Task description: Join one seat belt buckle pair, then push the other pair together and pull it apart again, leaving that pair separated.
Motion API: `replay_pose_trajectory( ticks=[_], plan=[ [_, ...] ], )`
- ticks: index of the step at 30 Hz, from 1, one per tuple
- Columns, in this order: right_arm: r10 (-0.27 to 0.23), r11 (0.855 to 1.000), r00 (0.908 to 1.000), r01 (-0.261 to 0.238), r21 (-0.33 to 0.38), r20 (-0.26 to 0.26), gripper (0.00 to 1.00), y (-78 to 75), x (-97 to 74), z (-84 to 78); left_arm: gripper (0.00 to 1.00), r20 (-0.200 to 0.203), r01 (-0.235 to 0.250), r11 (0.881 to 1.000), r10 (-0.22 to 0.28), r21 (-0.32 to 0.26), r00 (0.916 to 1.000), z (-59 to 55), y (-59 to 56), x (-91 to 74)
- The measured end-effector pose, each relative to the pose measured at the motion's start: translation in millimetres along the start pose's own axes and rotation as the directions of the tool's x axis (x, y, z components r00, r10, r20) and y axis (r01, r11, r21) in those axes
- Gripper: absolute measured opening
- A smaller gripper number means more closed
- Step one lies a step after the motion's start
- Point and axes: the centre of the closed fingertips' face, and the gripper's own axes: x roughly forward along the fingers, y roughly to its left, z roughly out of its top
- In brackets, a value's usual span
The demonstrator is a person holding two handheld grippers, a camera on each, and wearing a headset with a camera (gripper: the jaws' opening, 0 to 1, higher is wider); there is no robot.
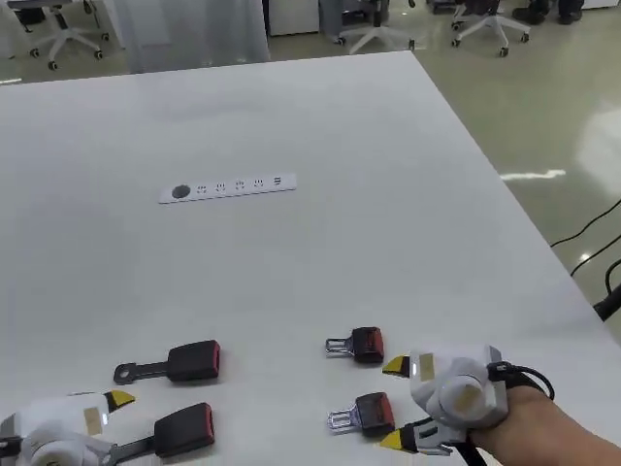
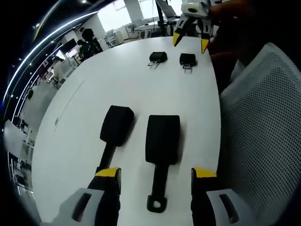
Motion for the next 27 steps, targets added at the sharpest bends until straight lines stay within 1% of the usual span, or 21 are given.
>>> replay_pose_trajectory(
  ticks=[1,3,5,6,8,9,10,11,12,13,14,15,16,17,18,19,20,21,23,25,27],
  plan=[
    [0.006,1.000,0.9999,-0.006,-0.007,-0.009,0.52,-0.2,2.2,-1.4,0.60,-0.004,0.005,1.000,-0.004,0.011,1.0000,1.9,0.4,3.2],
    [0.014,1.000,0.9997,-0.014,-0.013,-0.019,0.52,0.2,5.8,-1.8,0.52,-0.048,0.051,0.999,-0.051,0.007,0.9975,1.1,-3.5,9.1],
    [0.028,0.999,0.9991,-0.029,-0.028,-0.033,0.52,2.2,9.3,-3.1,0.48,-0.048,0.064,0.997,-0.062,0.041,0.9970,6.1,-3.2,15.2],
    [0.037,0.998,0.9981,-0.039,-0.038,-0.049,0.51,3.6,11.8,-6.7,0.46,-0.028,0.098,0.994,-0.097,0.039,0.9949,11.0,-7.6,18.4],
    [0.066,0.995,0.9947,-0.071,-0.067,-0.080,0.45,8.0,17.8,-13.7,0.44,-0.023,0.115,0.992,-0.114,0.044,0.9932,17.6,-11.4,20.2],
    [0.070,0.995,0.9940,-0.076,-0.063,-0.084,0.41,8.9,19.7,-15.3,0.44,-0.036,0.122,0.991,-0.120,0.054,0.9921,16.5,-11.8,22.6],
    [0.085,0.993,0.9925,-0.091,-0.071,-0.089,0.40,11.7,22.0,-16.6,0.44,-0.050,0.132,0.989,-0.129,0.067,0.9904,15.5,-12.4,25.9],
    [0.082,0.993,0.9924,-0.089,-0.078,-0.093,0.41,11.8,23.3,-17.6,0.44,-0.060,0.136,0.987,-0.132,0.084,0.9895,14.9,-12.3,28.6],
    [0.083,0.993,0.9923,-0.090,-0.081,-0.092,0.42,12.1,25.0,-17.7,0.43,-0.077,0.158,0.982,-0.151,0.105,0.9856,14.6,-14.7,31.3],
    [0.085,0.992,0.9921,-0.092,-0.084,-0.092,0.42,12.2,25.7,-17.3,0.40,-0.060,0.176,0.978,-0.170,0.115,0.9836,19.9,-15.5,31.6],
    [0.085,0.992,0.9921,-0.093,-0.084,-0.092,0.42,12.0,26.5,-16.3,0.39,-0.067,0.169,0.978,-0.162,0.120,0.9846,21.3,-12.6,33.2],
    [0.084,0.992,0.9923,-0.091,-0.084,-0.092,0.41,11.3,27.4,-15.9,0.37,-0.065,0.175,0.977,-0.168,0.124,0.9837,22.9,-12.4,33.9],
    [0.079,0.994,0.9927,-0.086,-0.070,-0.091,0.37,9.1,28.5,-15.1,0.35,-0.077,0.206,0.967,-0.196,0.151,0.9775,23.5,-15.6,35.1],
    [0.095,0.995,0.9907,-0.098,-0.026,-0.097,0.34,10.9,29.6,-17.9,0.35,-0.083,0.204,0.966,-0.193,0.158,0.9777,23.6,-14.3,34.8],
    [0.090,0.995,0.9922,-0.093,-0.026,-0.086,0.34,7.6,31.4,-16.9,0.35,-0.089,0.210,0.961,-0.196,0.181,0.9765,24.3,-14.8,35.2],
    [0.093,0.995,0.9922,-0.095,-0.022,-0.082,0.33,6.9,32.7,-16.8,0.34,-0.103,0.223,0.948,-0.205,0.225,0.9733,25.0,-16.8,34.9],
    [0.100,0.994,0.9913,-0.103,-0.027,-0.086,0.33,7.3,33.0,-15.8,0.34,-0.106,0.226,0.946,-0.207,0.231,0.9726,25.3,-18.4,35.1],
    [0.106,0.994,0.9907,-0.109,-0.024,-0.085,0.33,7.1,34.2,-15.3,0.34,-0.110,0.225,0.949,-0.205,0.221,0.9726,24.9,-17.9,35.4],
    [0.116,0.993,0.9900,-0.118,-0.027,-0.081,0.33,8.1,35.4,-13.4,0.34,-0.127,0.232,0.958,-0.212,0.171,0.9691,23.2,-15.7,36.4],
    [0.118,0.992,0.9903,-0.120,-0.023,-0.073,0.32,8.9,36.4,-11.9,0.33,-0.142,0.239,0.960,-0.219,0.143,0.9654,23.5,-16.2,37.0],
    [0.114,0.993,0.9911,-0.115,-0.014,-0.069,0.32,9.8,35.8,-10.4,0.33,-0.155,0.251,0.958,-0.230,0.136,0.9608,23.6,-15.9,37.6]
  ],
)
